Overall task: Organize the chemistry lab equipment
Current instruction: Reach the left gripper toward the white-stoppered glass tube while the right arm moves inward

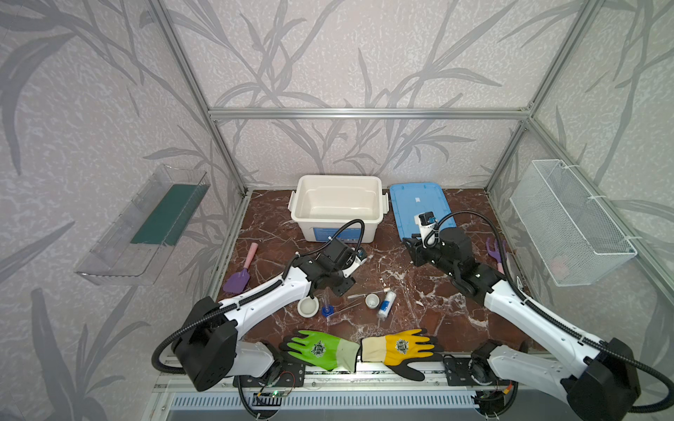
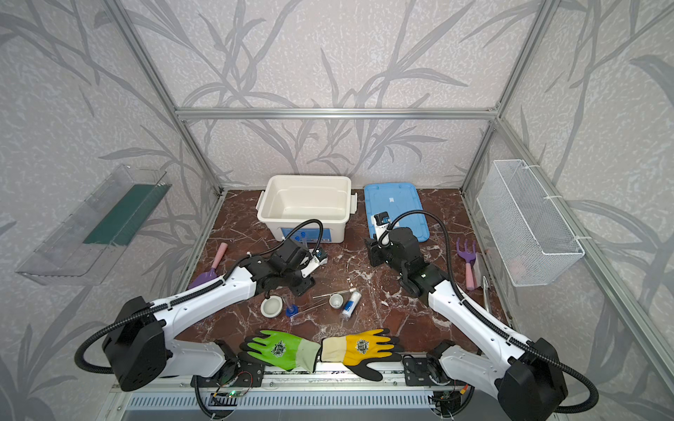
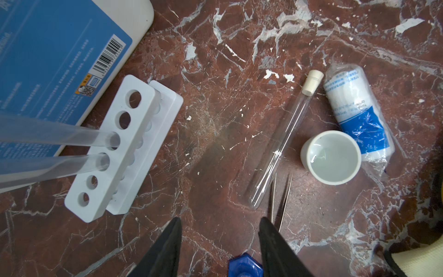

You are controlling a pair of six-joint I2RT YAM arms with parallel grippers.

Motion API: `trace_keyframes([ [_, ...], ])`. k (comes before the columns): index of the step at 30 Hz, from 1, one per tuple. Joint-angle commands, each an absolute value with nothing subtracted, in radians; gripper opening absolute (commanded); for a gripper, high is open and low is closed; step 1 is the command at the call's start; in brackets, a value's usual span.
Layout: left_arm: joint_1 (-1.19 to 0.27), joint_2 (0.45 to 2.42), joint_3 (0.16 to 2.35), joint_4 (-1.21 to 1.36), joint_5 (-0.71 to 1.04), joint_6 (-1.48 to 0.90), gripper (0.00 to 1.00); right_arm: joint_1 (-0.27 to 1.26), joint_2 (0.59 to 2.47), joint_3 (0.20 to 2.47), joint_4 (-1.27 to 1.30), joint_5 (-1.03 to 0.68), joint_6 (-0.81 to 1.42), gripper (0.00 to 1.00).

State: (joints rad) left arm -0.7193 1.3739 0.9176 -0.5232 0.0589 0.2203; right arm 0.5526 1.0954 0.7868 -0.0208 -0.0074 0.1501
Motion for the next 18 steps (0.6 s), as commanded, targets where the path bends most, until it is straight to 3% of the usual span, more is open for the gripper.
trace_keyframes([
  [1,-0.723,1.398,0.947,-0.566,0.06,0.255,0.53,0.54,1.095,0.772,0.005,-0.041,0.169,0.37],
  [18,-0.752,1.606,1.002,-0.579,0.079,0.277,0.51,0.486,1.151,0.739,0.061,-0.092,0.191,0.37],
])
